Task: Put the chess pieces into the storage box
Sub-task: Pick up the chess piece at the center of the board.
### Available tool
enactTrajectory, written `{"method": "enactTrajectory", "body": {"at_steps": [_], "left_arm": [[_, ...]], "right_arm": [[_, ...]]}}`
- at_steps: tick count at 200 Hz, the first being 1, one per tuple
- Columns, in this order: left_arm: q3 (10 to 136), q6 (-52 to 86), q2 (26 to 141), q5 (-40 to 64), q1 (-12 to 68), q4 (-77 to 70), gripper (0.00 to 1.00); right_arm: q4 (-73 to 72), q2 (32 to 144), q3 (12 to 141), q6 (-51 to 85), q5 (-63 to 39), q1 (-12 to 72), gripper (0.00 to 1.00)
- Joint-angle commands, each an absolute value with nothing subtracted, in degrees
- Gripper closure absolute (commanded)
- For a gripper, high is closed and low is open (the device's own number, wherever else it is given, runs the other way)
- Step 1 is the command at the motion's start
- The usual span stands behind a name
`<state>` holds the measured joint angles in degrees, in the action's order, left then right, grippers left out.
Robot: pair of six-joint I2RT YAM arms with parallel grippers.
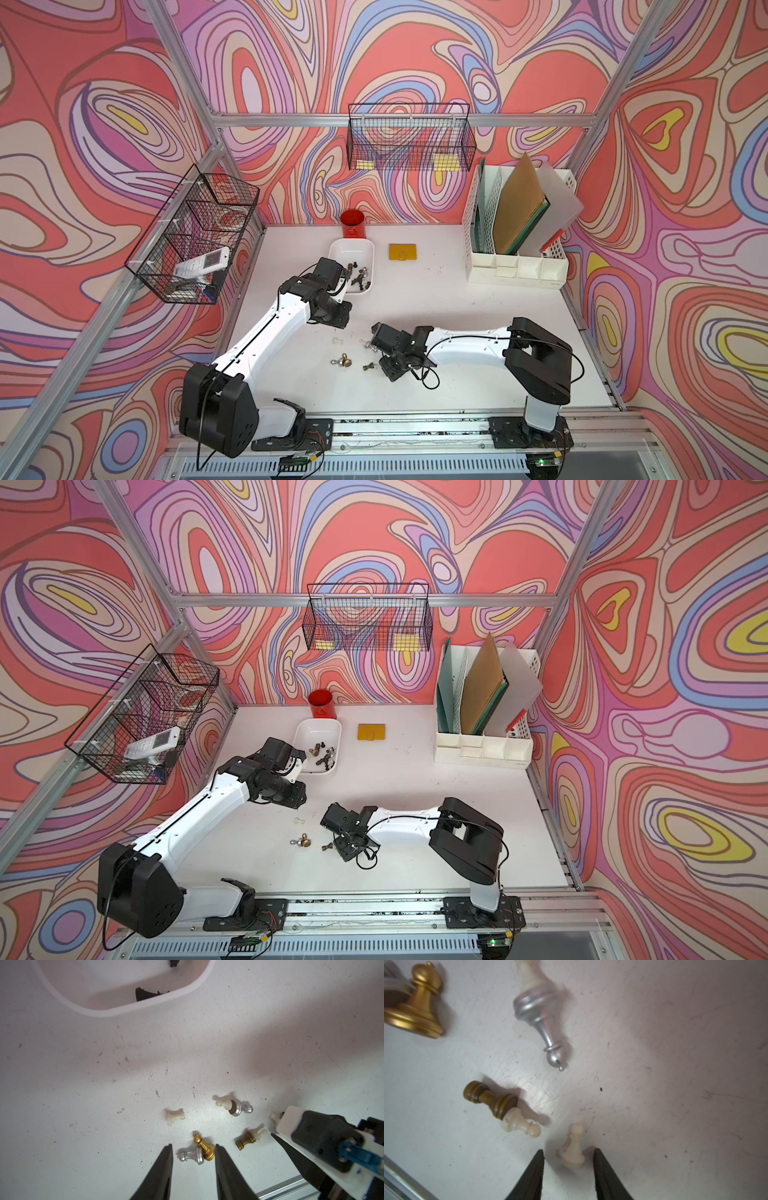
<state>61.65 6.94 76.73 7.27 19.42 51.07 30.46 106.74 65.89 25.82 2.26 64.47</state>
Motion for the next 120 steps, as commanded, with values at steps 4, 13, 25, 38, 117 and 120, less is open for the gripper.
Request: {"method": "enactTrajectory", "body": {"at_steps": [4,13,25,38,117,120], "left_arm": [[60.83,5.9,76.81,6.5,19.47,50.44,0.61],[60.8,5.85,76.98,6.04,19.51,50.57,0.61],[60.66,5.65,77.22,5.58,19.43,50.7,0.61],[60.64,5.54,77.34,5.2,19.5,50.89,0.61],[60.38,5.54,76.82,5.52,19.44,50.68,0.61],[60.38,5.54,76.82,5.51,19.48,50.67,0.61]], "right_arm": [[32.82,108.93,67.39,26.56,4.74,64.83,0.59],[33.45,109.23,67.67,26.36,5.3,64.8,0.6],[33.49,109.5,67.75,25.68,5.35,64.84,0.6],[33.65,109.98,67.94,25.35,5.25,64.8,0.61],[35.91,110.21,67.93,25.75,5.45,64.86,0.74],[36.08,110.09,67.94,25.71,5.57,64.86,0.74]]}}
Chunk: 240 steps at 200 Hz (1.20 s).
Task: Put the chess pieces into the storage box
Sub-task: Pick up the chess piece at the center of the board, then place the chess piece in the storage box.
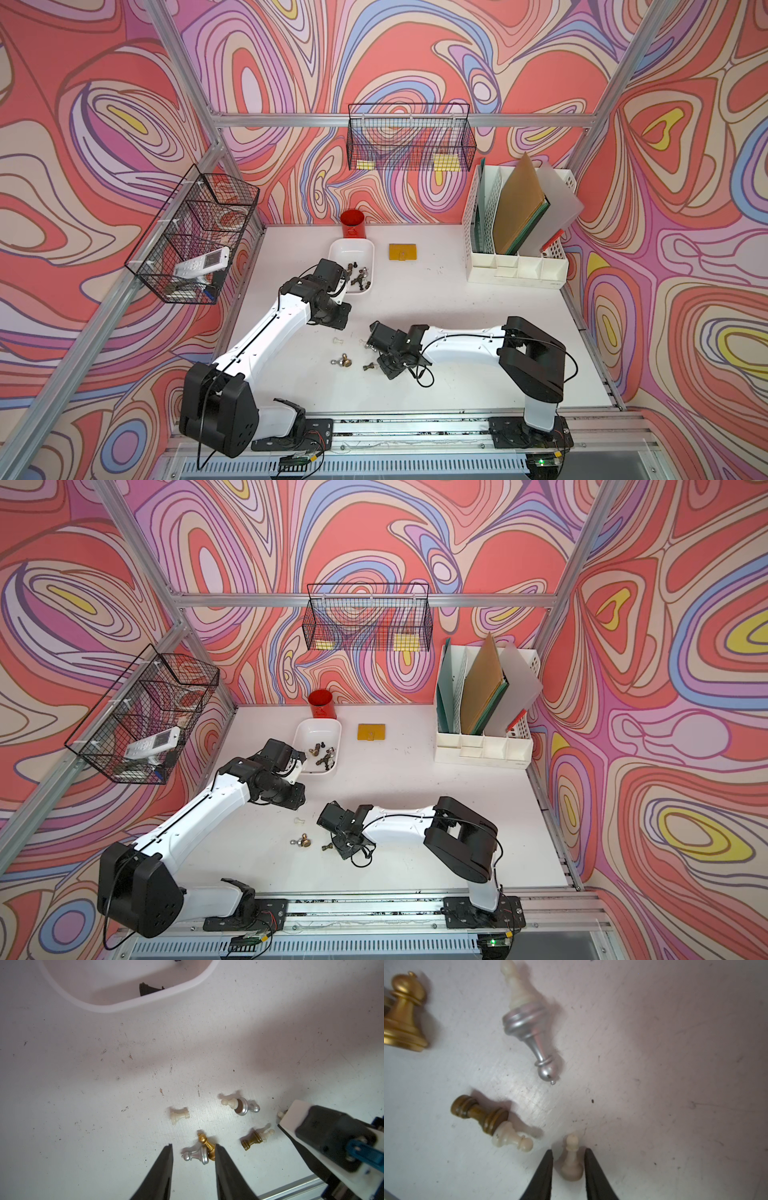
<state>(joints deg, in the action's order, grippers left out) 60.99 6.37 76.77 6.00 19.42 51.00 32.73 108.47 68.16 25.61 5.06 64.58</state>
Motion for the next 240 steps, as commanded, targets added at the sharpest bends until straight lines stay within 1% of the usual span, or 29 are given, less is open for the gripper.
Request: {"method": "enactTrajectory", "body": {"at_steps": [1,40,67,102,120,168,209,240], "left_arm": [[60.34,5.54,76.82,5.52,19.45,50.69,0.61],[60.31,5.76,76.56,5.57,19.51,50.57,0.61],[60.14,6.06,75.23,4.78,19.46,50.28,0.62],[60.12,6.5,72.14,1.19,18.94,49.25,0.62],[59.81,6.94,70.26,-0.67,18.5,48.27,0.62],[59.07,7.65,66.9,-5.07,17.64,47.34,0.62],[58.38,8.61,65.59,-5.12,16.76,46.67,0.62],[58.17,9.04,65.92,-3.97,16.7,46.72,0.62]], "right_arm": [[36.1,110.07,67.98,25.64,5.64,64.86,0.75],[37.32,107.24,69.87,24.42,7.13,64.78,0.81],[38.45,104.66,73.98,21.8,9.39,64.29,0.81],[37.09,105.41,80.49,17.16,7.48,59.66,0.82],[33.31,106.7,82.92,14.88,6.44,57.12,0.82],[26.73,115.72,93.91,11.19,1.89,49.23,0.82],[25.5,126.28,105.8,9.73,-2.27,44.32,0.82],[22.98,133.46,112.03,8.1,-5.19,42.72,0.82]]}}
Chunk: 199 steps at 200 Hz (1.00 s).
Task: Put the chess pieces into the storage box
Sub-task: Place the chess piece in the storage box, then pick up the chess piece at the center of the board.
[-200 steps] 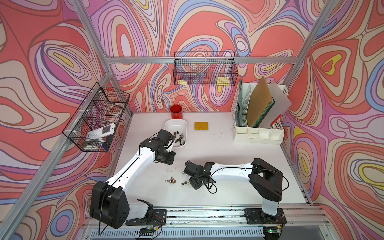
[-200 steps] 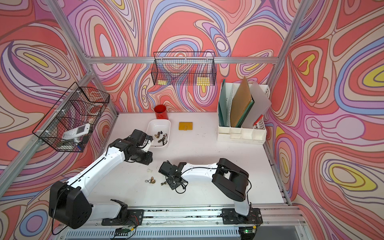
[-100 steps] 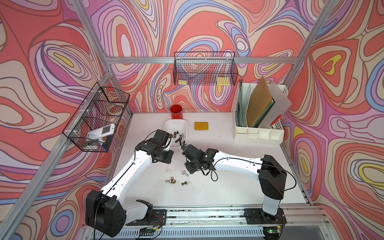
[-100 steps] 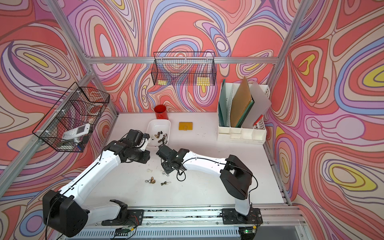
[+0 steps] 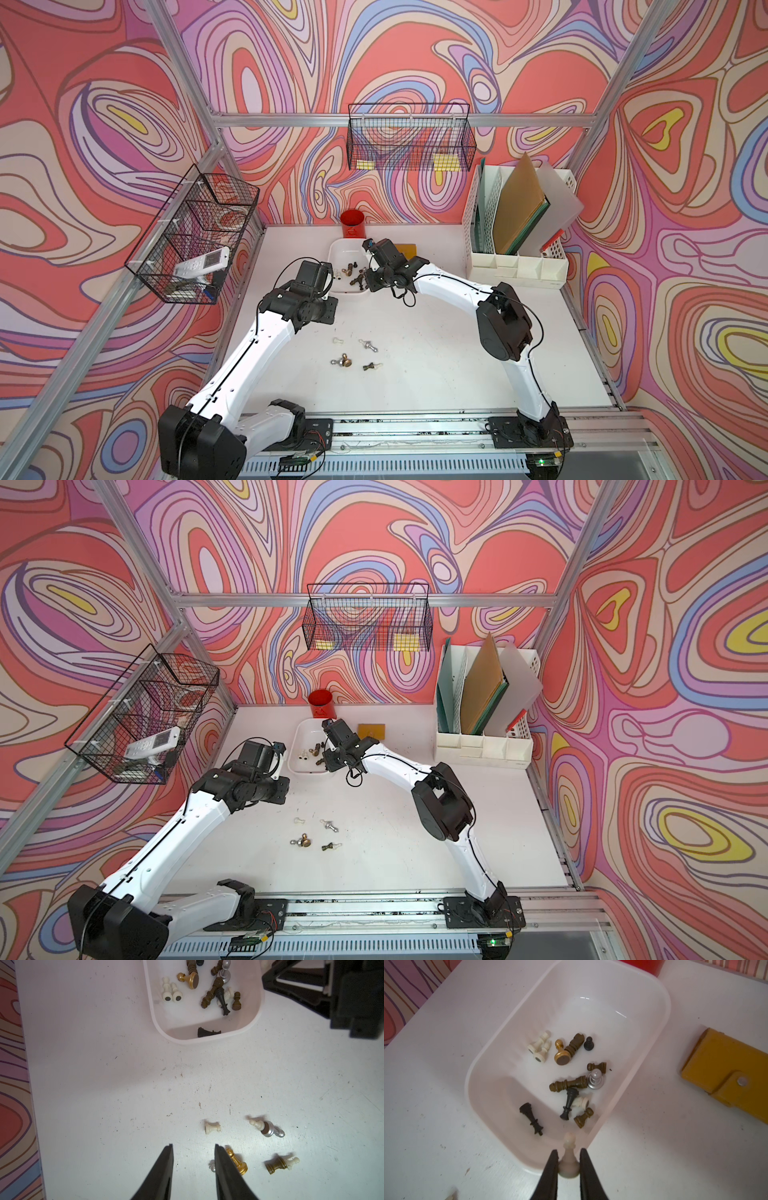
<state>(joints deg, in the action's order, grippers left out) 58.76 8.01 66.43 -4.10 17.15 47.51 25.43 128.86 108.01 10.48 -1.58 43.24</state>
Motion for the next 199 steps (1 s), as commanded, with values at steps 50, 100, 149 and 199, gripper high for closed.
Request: {"method": "enactTrajectory", "body": {"at_steps": [50,100,149,199], "left_arm": [[58.29,8.62,66.72,-3.64,16.7,47.03,0.62],[58.1,7.66,67.99,-2.46,16.7,47.33,0.61],[57.97,10.51,71.71,6.88,16.92,49.2,0.62],[54.16,18.0,73.71,7.23,25.75,50.19,0.61]], "right_arm": [[21.45,138.83,118.18,6.64,-5.86,42.54,0.79],[18.98,135.29,115.42,8.26,-8.78,42.5,0.71],[14.52,123.85,105.2,10.13,-9.45,42.54,0.71],[8.27,108.3,85.35,12.62,-8.34,42.54,0.7]]}}
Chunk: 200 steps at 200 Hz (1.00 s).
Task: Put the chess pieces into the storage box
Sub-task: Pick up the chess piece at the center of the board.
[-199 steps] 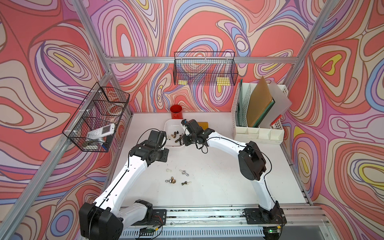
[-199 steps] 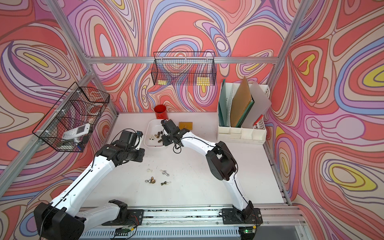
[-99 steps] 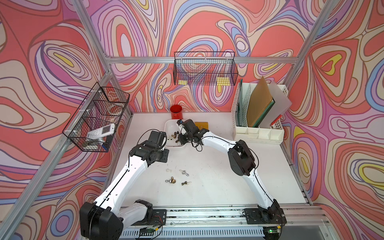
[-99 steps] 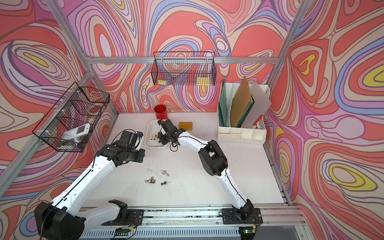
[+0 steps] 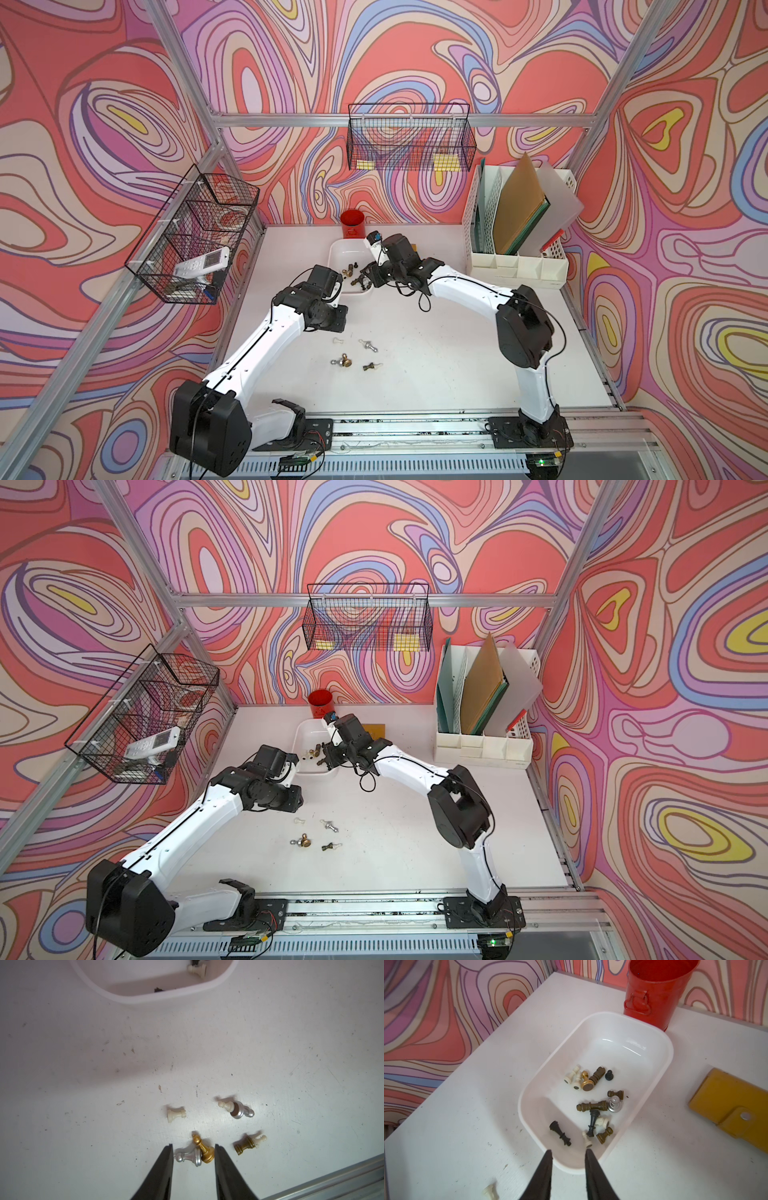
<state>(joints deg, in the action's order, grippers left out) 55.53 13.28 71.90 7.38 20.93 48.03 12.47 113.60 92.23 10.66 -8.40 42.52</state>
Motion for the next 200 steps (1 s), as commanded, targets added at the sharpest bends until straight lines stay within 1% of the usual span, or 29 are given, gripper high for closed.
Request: {"method": "enactTrajectory", "body": {"at_steps": [1,18,30,50,53,75,89,120,158,171,200], "left_arm": [[54.15,18.14,73.81,7.09,26.06,50.23,0.61],[53.55,21.4,76.5,5.85,27.24,49.88,0.61],[52.72,24.18,77.77,2.51,27.21,48.47,0.61],[51.68,29.01,78.36,-0.75,27.2,45.02,0.61],[51.37,30.07,78.33,-1.12,27.23,44.43,0.61],[48.27,36.16,77.6,-1.14,27.16,37.62,0.6],[47.46,39.49,78.31,-2.12,27.04,35.46,0.6],[47.83,47.94,81.0,-5.81,27.0,36.15,0.59],[45.15,56.41,79.57,-9.22,26.98,36.09,0.57],[44.4,57.67,79.28,-10.23,27.0,35.93,0.56],[45.26,56.67,81.22,-9.45,26.95,37.17,0.57]], "right_arm": [[8.18,108.07,84.99,12.68,-8.39,42.54,0.7],[6.16,104.82,78.63,14.02,-8.39,42.54,0.7],[5.33,103.12,75.23,14.71,-8.33,42.54,0.71],[5.3,101.82,71.42,15.77,-7.92,42.54,0.71],[5.23,100.33,70.95,15.88,-7.96,42.54,0.71],[4.43,98.07,68.06,16.15,-7.92,42.54,0.71],[3.95,97.48,67.2,16.11,-7.75,42.54,0.71],[4.15,97.82,67.55,15.8,-7.73,42.54,0.7],[3.84,97.99,67.32,15.73,-7.84,42.54,0.7],[3.78,98.17,67.41,15.69,-7.91,42.54,0.7],[3.69,98.7,67.5,15.82,-8.43,42.54,0.71]]}}
